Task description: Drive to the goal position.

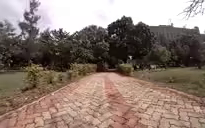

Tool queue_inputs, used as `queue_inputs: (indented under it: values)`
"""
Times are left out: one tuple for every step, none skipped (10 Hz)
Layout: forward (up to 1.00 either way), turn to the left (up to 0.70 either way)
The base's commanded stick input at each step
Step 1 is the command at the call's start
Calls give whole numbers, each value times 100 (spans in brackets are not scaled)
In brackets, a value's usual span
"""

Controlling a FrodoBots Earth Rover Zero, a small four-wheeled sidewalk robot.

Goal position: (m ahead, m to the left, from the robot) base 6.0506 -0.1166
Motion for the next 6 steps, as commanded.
queue_inputs:
  values:
    - [70, 0]
    - [70, 0]
    - [70, 0]
    - [70, 0]
    - [70, 0]
    - [70, 0]
